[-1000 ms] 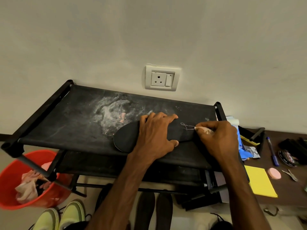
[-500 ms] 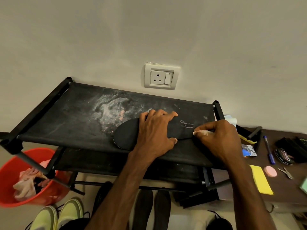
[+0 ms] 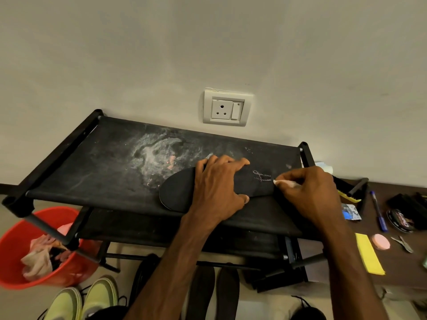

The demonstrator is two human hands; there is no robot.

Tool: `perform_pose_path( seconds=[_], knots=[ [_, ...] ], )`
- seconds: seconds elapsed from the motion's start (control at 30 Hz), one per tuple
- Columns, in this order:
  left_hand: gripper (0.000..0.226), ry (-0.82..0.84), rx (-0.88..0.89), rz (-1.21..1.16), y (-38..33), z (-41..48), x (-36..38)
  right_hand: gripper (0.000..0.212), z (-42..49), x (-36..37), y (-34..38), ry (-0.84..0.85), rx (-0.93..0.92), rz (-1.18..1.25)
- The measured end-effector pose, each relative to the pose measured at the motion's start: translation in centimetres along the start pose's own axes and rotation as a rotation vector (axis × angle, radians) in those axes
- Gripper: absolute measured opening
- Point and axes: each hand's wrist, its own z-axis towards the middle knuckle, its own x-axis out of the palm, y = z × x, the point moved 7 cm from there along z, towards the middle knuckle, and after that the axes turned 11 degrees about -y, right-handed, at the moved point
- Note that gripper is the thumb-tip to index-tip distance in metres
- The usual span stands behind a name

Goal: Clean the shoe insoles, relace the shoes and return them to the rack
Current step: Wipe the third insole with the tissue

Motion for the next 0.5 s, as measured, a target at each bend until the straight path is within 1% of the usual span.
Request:
perform_pose_path(
  seconds=[0.07,0.13,0.23,0.37,0.5],
  knots=[
    [0.079,-0.002,0.001,-0.002,-0.1,0.0,-0.1,0.004,-0.2,-0.4,-0.2,0.083,0.004,-0.056],
    [0.077,-0.013,0.015,0.006,-0.3,-0.1,-0.2,0.004,-0.3,-0.7,-0.1,0.061,0.005,-0.077],
    [0.076,-0.030,0.031,0.013,-0.4,-0.1,-0.3,0.009,-0.2,-0.8,0.2,-0.111,0.012,-0.003],
    [0.076,-0.038,0.049,0.000,-0.5,-0.2,-0.3,0.012,0.0,-0.6,0.8,-0.300,-0.039,0.120],
    [0.076,-0.038,0.056,-0.020,-0.5,-0.1,-0.4,0.010,-0.2,-0.5,1.4,-0.418,-0.113,0.132]
  ],
)
